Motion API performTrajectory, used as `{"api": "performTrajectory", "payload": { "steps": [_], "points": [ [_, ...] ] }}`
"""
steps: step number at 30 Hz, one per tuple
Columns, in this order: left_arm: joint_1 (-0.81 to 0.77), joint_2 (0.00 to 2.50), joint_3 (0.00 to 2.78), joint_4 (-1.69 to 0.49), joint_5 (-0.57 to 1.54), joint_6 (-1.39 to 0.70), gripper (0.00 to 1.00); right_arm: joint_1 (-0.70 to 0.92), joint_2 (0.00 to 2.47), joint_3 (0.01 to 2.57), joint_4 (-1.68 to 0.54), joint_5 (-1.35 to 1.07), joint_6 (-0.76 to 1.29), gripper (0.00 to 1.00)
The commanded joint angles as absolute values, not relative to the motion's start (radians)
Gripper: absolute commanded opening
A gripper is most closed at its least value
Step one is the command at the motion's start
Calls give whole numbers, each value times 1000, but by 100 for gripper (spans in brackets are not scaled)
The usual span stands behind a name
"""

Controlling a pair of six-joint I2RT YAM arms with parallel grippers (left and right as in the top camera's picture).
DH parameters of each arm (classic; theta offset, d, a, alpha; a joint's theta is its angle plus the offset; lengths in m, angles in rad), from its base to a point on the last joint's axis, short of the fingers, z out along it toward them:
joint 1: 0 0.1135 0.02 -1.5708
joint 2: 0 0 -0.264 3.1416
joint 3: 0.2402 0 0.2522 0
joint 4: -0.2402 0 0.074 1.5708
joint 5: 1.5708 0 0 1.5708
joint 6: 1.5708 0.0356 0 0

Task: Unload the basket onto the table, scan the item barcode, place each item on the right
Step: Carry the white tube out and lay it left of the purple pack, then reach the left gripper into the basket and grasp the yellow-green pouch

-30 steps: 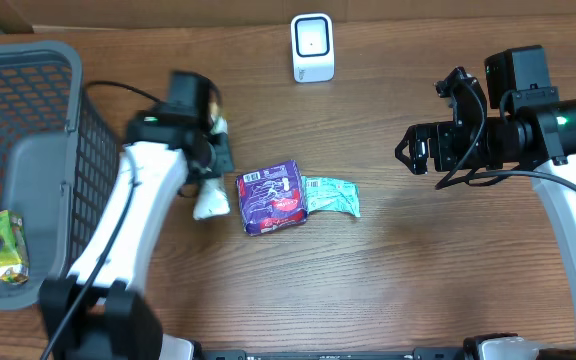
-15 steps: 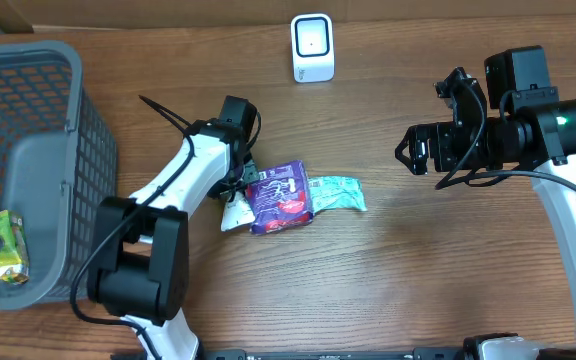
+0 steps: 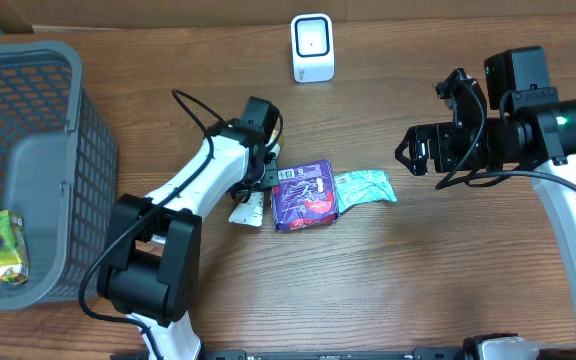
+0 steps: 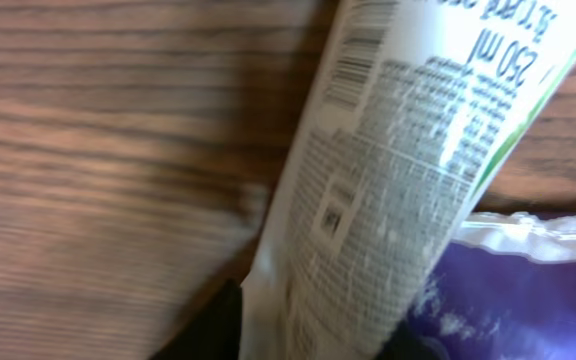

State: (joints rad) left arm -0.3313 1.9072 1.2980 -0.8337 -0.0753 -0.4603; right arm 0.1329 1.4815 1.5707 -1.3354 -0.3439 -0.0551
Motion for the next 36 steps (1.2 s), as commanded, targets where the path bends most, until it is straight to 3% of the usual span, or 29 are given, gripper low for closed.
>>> {"api": "performTrajectory", "payload": {
  "steps": [1,7,9,11,19,25,32,36],
  "points": [
    [-312,1908,1417,-906,-129,-425,31,138,1482,1568,-1333,-353,-52,100],
    [-299,1869,1744,-1141,-138,-334,52,138,1482,1568,-1336,-353,-52,100],
    [-299,1855,1842,-1203,-139,-310,78,138,1482,1568,-1335,-353,-52,100],
    [-294,1834,1945,-1264,-142,-306,85,138,1482,1568,-1335,-353,-52,100],
    [-100,1692,2231,-1465,-152,-366,87,138,1482,1568,-1336,-353,-52,100],
    [236,1600,2234,-1596,-208,-396,89,138,1482,1568,-1331,-352,-55,100],
    [586,1637,2060,-1594,-240,-402,98,138,1482,1568,-1325,-342,-56,100],
    [669,1656,1869,-1479,-235,-446,100,138,1482,1568,-1319,-342,-56,100]
  ]
}}
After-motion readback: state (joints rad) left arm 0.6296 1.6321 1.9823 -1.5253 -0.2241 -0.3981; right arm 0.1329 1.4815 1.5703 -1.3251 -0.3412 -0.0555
